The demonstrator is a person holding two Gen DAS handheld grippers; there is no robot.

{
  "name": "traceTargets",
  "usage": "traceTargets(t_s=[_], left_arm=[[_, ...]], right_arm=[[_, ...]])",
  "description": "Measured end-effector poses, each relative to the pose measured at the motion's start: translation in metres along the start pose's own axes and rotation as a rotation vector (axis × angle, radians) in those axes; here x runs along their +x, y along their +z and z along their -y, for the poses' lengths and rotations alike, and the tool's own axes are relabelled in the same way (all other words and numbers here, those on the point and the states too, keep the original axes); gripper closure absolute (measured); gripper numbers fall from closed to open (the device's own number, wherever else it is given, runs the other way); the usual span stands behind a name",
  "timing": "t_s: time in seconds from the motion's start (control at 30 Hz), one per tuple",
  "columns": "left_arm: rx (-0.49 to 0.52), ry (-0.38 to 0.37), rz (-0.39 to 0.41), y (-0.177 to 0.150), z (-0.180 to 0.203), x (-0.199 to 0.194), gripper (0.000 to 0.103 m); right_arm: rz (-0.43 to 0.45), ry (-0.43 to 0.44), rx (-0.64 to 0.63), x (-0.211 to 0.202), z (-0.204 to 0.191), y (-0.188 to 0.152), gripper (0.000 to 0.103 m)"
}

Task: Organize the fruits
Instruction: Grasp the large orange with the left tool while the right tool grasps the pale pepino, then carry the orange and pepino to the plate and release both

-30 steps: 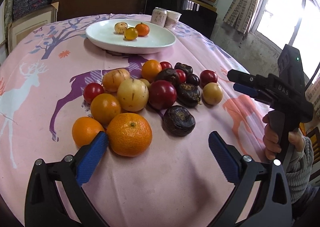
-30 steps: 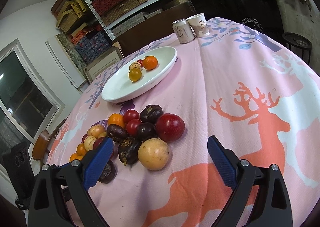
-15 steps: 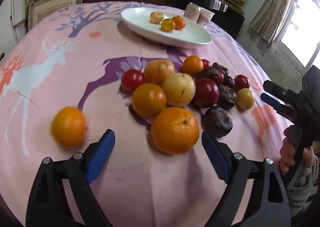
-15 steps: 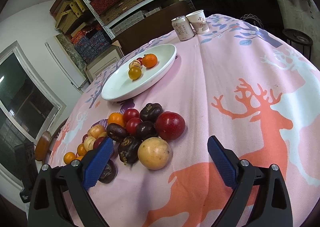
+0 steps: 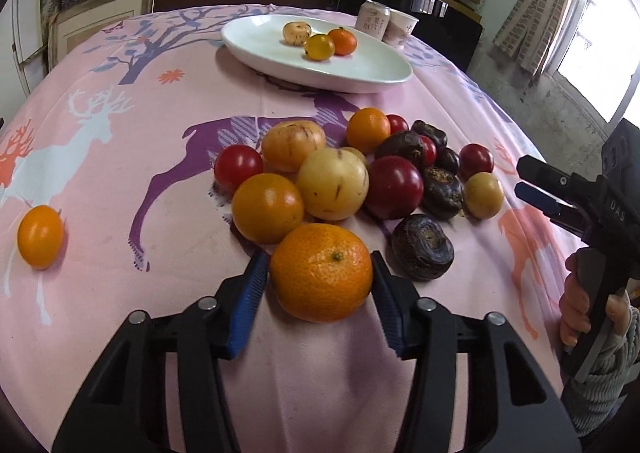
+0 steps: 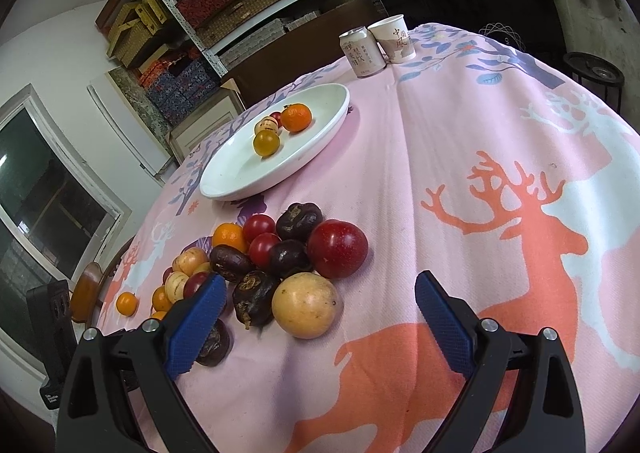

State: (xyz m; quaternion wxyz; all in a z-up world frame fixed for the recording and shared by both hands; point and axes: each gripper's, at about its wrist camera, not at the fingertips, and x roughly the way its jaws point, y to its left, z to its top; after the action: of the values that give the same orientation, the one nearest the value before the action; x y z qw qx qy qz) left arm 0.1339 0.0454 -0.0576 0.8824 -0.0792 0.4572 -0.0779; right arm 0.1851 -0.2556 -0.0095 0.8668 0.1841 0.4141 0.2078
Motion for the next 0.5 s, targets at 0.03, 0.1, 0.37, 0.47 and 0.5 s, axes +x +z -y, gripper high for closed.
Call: traceTargets(t_s=[0.03, 0.1, 0.37, 0.47, 0.5], left_arm=[[-0.005, -0.006, 0.004, 0.0, -0.001, -0.001, 0.056], [-0.012, -0.003, 0.008, -0.001, -0.002, -0.002, 0.056], [-0.044, -0.013, 0.015, -0.001, -0.009, -0.003, 0.056], [-0.046, -0.016, 0.013, -0.001, -0.009, -0.002, 0.056], [-0.046, -0.015, 0.013, -0.001, -0.009, -0.002, 0.056]], right_arm=[[-0.004, 0.004, -0.006, 0.001, -0.001, 0.0, 0.007], [-0.017, 0.007, -0.024, 0.003, -0.003, -0.001, 0.007], [-0.113, -0.042, -0.112, 0.02, -0.019, -0.005, 0.028], [-0.156, -0.068, -0.155, 0.027, -0.026, -0.008, 0.043], [-0.163, -0.081, -0.17, 0.029, -0.029, -0.009, 0.043]])
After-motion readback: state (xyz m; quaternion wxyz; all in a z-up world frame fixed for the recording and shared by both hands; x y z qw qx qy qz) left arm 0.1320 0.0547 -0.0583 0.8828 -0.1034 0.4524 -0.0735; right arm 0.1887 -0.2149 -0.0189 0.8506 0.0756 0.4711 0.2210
